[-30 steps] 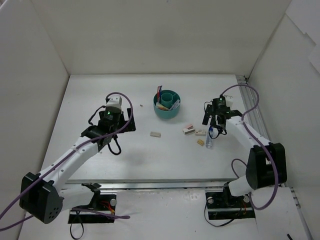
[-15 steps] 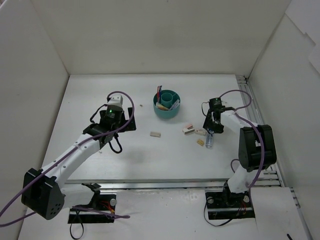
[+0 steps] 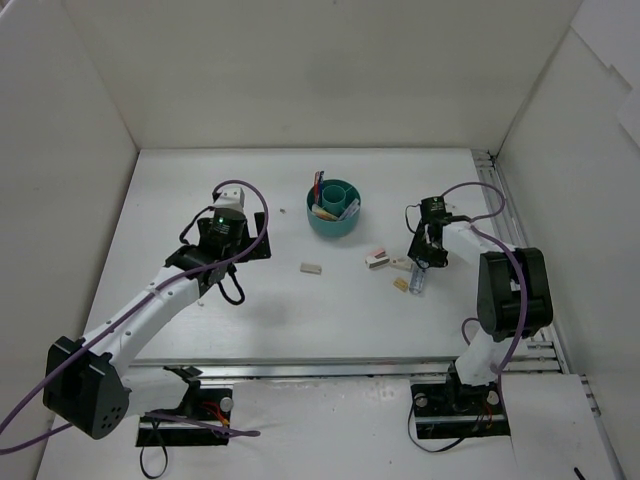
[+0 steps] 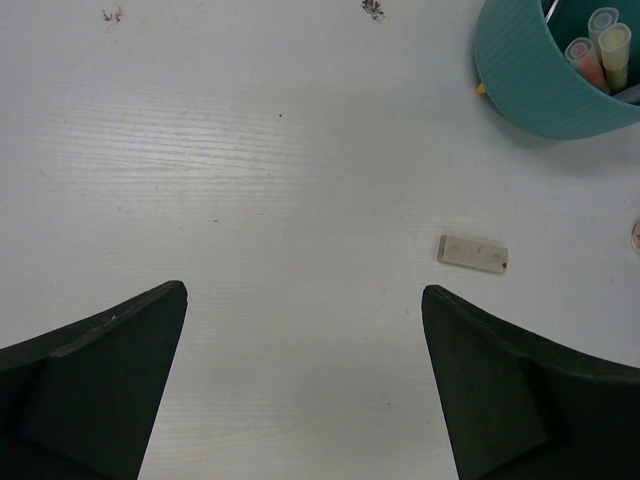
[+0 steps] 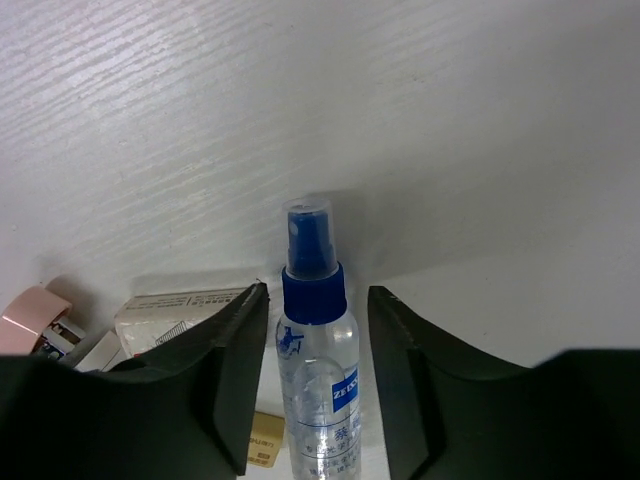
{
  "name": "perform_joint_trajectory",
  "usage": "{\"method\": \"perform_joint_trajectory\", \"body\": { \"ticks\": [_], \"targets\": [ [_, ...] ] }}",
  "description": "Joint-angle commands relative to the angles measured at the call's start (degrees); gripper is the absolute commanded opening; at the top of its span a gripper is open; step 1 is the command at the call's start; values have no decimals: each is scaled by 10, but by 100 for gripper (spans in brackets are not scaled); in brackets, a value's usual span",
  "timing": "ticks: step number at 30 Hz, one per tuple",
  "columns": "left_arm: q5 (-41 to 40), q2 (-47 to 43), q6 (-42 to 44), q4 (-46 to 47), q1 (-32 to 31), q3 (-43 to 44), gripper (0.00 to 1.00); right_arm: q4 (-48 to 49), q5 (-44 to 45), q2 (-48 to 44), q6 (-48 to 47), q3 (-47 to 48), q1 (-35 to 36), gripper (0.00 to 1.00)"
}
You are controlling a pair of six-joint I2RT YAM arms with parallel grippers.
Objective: Sort the stationery into containers
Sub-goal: Pick up the stationery from the center of the board, then place the stationery in the storage box.
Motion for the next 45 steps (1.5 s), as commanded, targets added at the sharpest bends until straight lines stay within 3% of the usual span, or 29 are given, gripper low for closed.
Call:
{"method": "perform_joint_trajectory", "body": {
  "ticks": [1,4,6,7,10,14,17,22,26,30,37,45],
  "targets": [
    [-15,-6,13,9,-1,34,100,-1,-3,-3,-1,-3,-5,44],
    [-21,-8,14,9,-1,36,100,0,-4,-10,0,-12,-5,46],
    [-22,-8,16,11,-1,36,100,1,-6,-13,0,-16,-5,34],
    [-22,-8,17,13,-1,36,100,1,-8,-16,-3,-17,-6,21],
    [-27,-6,20,13,-1,42,100,3,-13,-28,-12,-13,-6,0],
    [-31,-12,24,20,-1,42,100,10,-13,-103,-39,9,-5,0],
    [-29,-15,28,34,-1,36,100,67,-7,-168,-78,30,14,0],
    [-29,-13,29,38,-1,38,100,326,-89,-221,-195,27,81,0],
    [-28,-18,33,39,-1,38,100,525,-167,-183,-328,47,148,0],
    [-26,-20,32,34,-1,36,100,648,-217,-119,-412,76,190,0],
    [-14,-10,26,22,10,36,100,740,-243,22,-415,145,209,0],
    [-6,-3,21,18,15,31,100,829,-226,98,-387,155,212,0]
  ]
}}
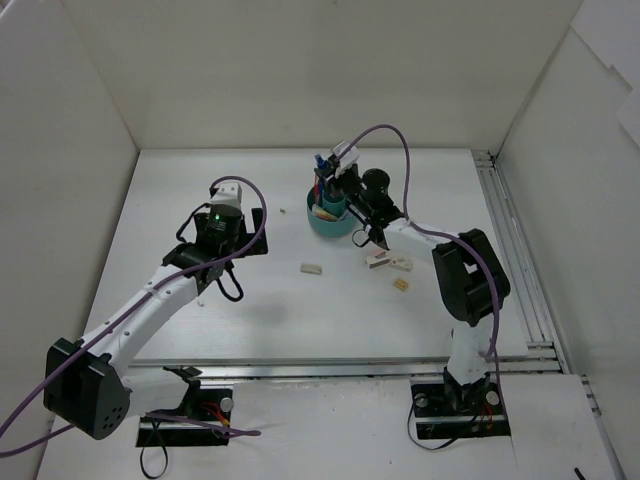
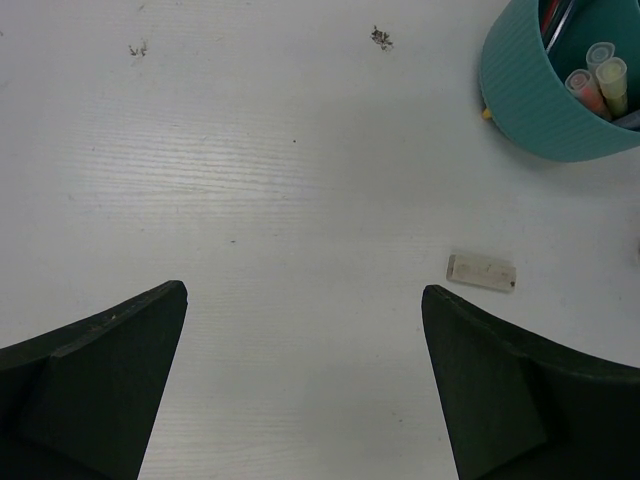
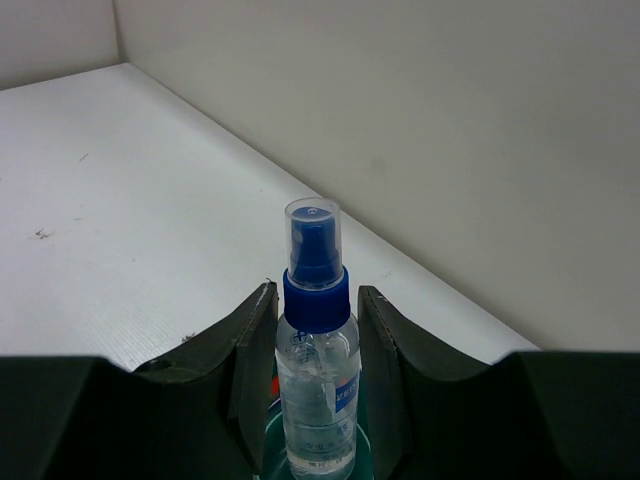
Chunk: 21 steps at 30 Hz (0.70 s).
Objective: Sort the stationery into containers
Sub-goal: Place the stationery in the storage box.
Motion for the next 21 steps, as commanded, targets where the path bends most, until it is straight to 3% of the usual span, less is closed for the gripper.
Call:
{"method": "perform_joint_trajectory", "body": {
  "ticks": [1,18,20,21],
  "targets": [
    [3,1,-4,9,4,21,100,134,-5,-8,20,36,2,0],
    [14,14,-17,5,4,22,100,193,45,-2,94,-78,0,5],
    [18,14,-19,7,4,20,100,193,43,-1,95,-80,1,14],
    [19,14,-21,7,4,20,100,193,43,-1,97,-81,0,30]
  ]
}}
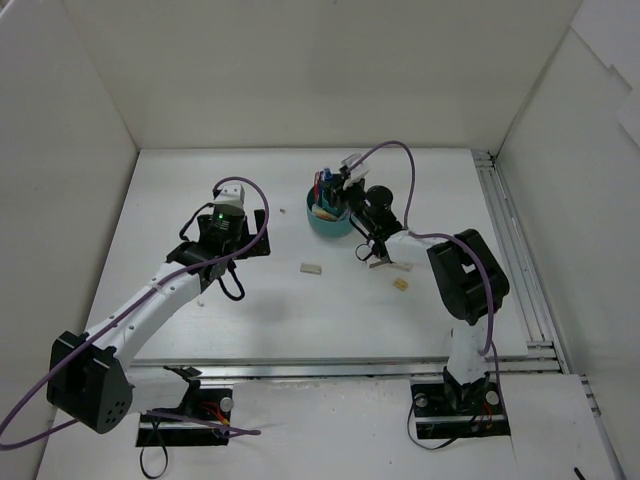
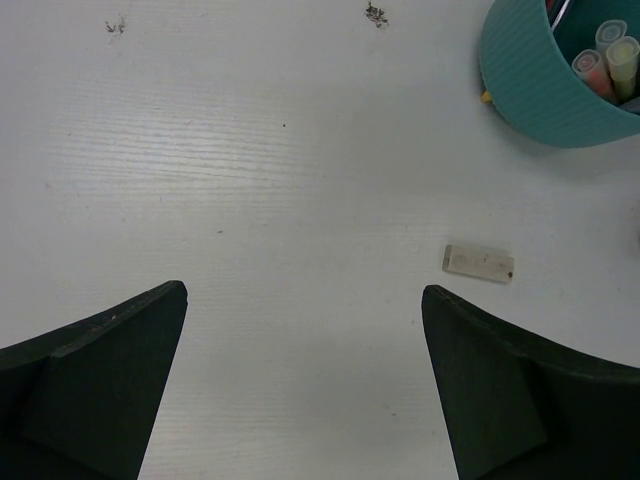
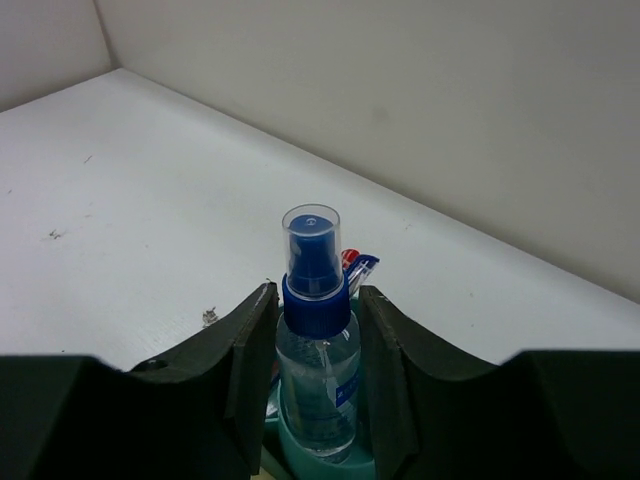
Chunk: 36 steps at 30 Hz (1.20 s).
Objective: Sort the stationery into containers
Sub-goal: Place the stationery in the storage box, then pick up the stationery from the center of the board.
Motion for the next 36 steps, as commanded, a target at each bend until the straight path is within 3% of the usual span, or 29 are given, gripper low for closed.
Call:
{"method": "perform_joint_trajectory", "body": {
  "ticks": [1,3,13,14,16,19,23,25,29,36],
  "targets": [
    [6,-4,-11,7,3,20,100,88,10,-19,17,6,0,36],
    [7,-2,-13,6,3,23,100,86,11,-25,23,6,0,51],
    [37,0,3,14,3,27,100,-1,45,-186,74,-43,1,83],
    [38,0,6,15,3,27,100,-29,56,-203,85,-66,0,98],
    [46,1,12,19,3,25,100,-76,85,-268,96,-98,0,98],
    [62,8,17,30,3,19,100,-243,147,-355,129,-121,3,98],
    [86,22,23,42,-8,15,100,-662,288,-407,204,-78,1,98],
    [101,34,24,49,-13,14,100,-801,322,-405,233,-72,-8,98],
    [104,47,17,60,-24,10,100,-838,253,-402,271,-119,-25,98],
    [100,60,7,66,-42,7,100,-837,180,-289,288,-124,-57,98]
  ]
}}
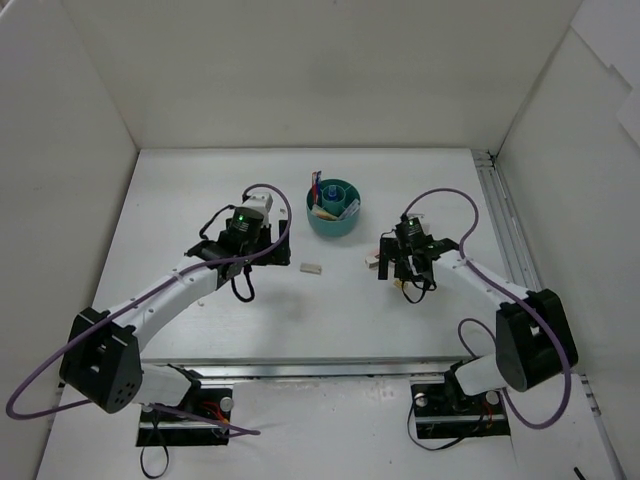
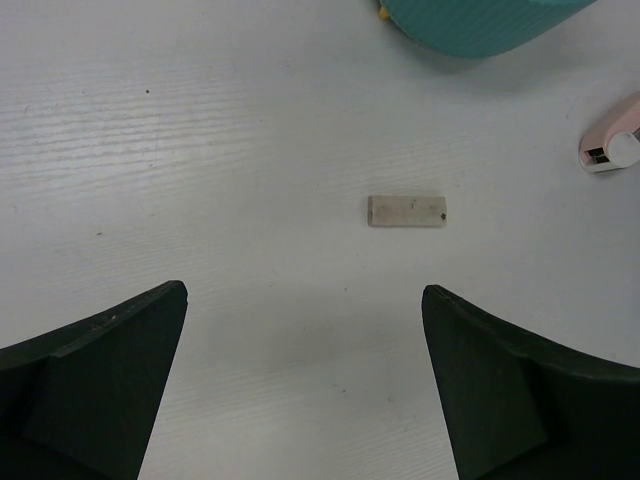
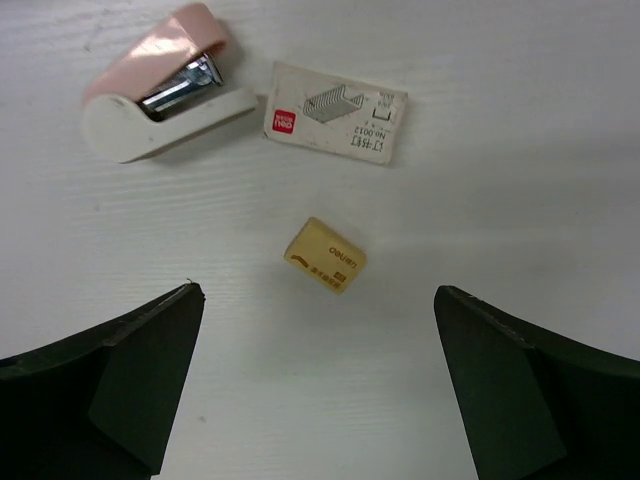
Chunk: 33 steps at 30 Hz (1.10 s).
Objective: Sort the stationery into containers
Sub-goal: Pick up the stationery from the center of the board.
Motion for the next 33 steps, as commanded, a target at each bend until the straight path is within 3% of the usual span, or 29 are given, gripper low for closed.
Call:
{"method": "perform_joint_trajectory", "body": {
  "ticks": [1,9,13,24,29,33],
  "targets": [
    [-1,0,-8,28,-5,11,100,-21,-27,43,32,10,-9,98],
    [-30,8,-9,14,-22,23,100,1,-44,81,46,-3,-29,88],
    [-38,5,-10,12,-28,24,100,2,-43,83,53,-2,-31,71],
    [-80,-29,-16,7,-28,5,100,-32,-42,119,63,38,-35,61],
    [-105,-38,-11,2,-28,9,100,-52,-39,140,67,59,-37,45],
    [-111,-38,-3,3,-28,12,100,-51,-37,142,60,63,-36,24]
  ]
}}
